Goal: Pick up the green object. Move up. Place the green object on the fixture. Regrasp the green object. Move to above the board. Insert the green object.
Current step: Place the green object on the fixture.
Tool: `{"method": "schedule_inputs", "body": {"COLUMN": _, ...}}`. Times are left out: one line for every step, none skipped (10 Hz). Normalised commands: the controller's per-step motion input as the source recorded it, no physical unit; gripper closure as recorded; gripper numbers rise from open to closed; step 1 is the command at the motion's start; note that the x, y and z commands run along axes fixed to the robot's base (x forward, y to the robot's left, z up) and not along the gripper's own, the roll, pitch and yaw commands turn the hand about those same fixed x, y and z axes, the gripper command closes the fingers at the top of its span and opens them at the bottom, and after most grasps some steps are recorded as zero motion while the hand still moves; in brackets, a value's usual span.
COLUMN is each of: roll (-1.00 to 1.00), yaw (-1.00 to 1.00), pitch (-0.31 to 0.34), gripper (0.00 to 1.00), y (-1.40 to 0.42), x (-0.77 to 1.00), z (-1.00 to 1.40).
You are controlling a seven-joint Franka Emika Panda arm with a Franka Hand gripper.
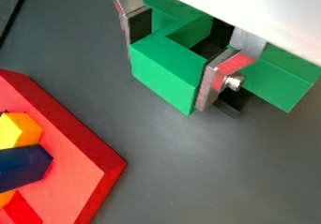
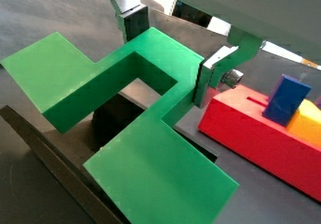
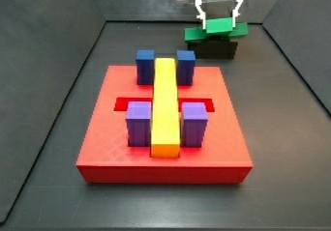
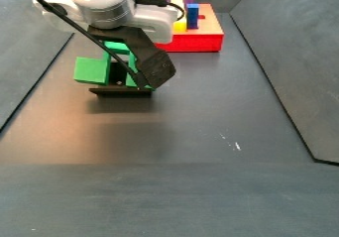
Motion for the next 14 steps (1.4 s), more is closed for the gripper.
{"method": "schedule_inputs", "body": {"roll": 0.11, "yaw": -0.08, "pitch": 0.026, "gripper": 1.0, "y": 0.0, "x": 0.0, "z": -0.19}}
{"method": "schedule_inputs", "body": {"roll": 0.09, "yaw": -0.07, "pitch": 0.037, "gripper": 1.0, "y": 0.0, "x": 0.0, "z": -0.07}}
{"method": "schedule_inputs", "body": {"roll": 0.03, "yaw": -0.01, "pitch": 0.023, "gripper": 1.0, "y": 0.0, "x": 0.0, "z": 0.0}}
{"method": "schedule_inputs", "body": {"roll": 0.0, "yaw": 0.0, "pitch": 0.0, "gripper": 1.0, "y": -0.02, "x": 0.0, "z": 0.0}}
{"method": "schedule_inputs", "body": {"roll": 0.07, "yaw": 0.0, "pitch": 0.0, "gripper": 1.0, "y": -0.07, "x": 0.0, "z": 0.0}}
{"method": "schedule_inputs", "body": {"roll": 0.15, "yaw": 0.0, "pitch": 0.0, "gripper": 1.0, "y": -0.17, "x": 0.0, "z": 0.0}}
{"method": "schedule_inputs", "body": {"roll": 0.26, "yaw": 0.0, "pitch": 0.051, "gripper": 1.0, "y": -0.28, "x": 0.09, "z": -0.01}}
{"method": "schedule_inputs", "body": {"roll": 0.33, "yaw": 0.0, "pitch": 0.117, "gripper": 1.0, "y": -0.35, "x": 0.15, "z": -0.01}}
{"method": "schedule_inputs", "body": {"roll": 0.32, "yaw": 0.0, "pitch": 0.134, "gripper": 1.0, "y": -0.35, "x": 0.18, "z": -0.02}}
{"method": "schedule_inputs", "body": {"roll": 0.15, "yaw": 0.0, "pitch": 0.117, "gripper": 1.0, "y": -0.21, "x": 0.11, "z": -0.03}}
{"method": "schedule_inputs", "body": {"roll": 0.03, "yaw": 0.0, "pitch": 0.054, "gripper": 1.0, "y": -0.1, "x": 0.0, "z": -0.04}}
{"method": "schedule_inputs", "body": {"roll": -0.01, "yaw": 0.0, "pitch": 0.0, "gripper": 1.0, "y": 0.0, "x": 0.0, "z": 0.0}}
{"method": "schedule_inputs", "body": {"roll": -0.35, "yaw": -0.01, "pitch": 0.069, "gripper": 1.0, "y": 0.27, "x": 0.04, "z": 0.05}}
{"method": "schedule_inputs", "body": {"roll": -0.54, "yaw": 0.0, "pitch": 0.069, "gripper": 1.0, "y": 0.32, "x": 0.11, "z": 0.09}}
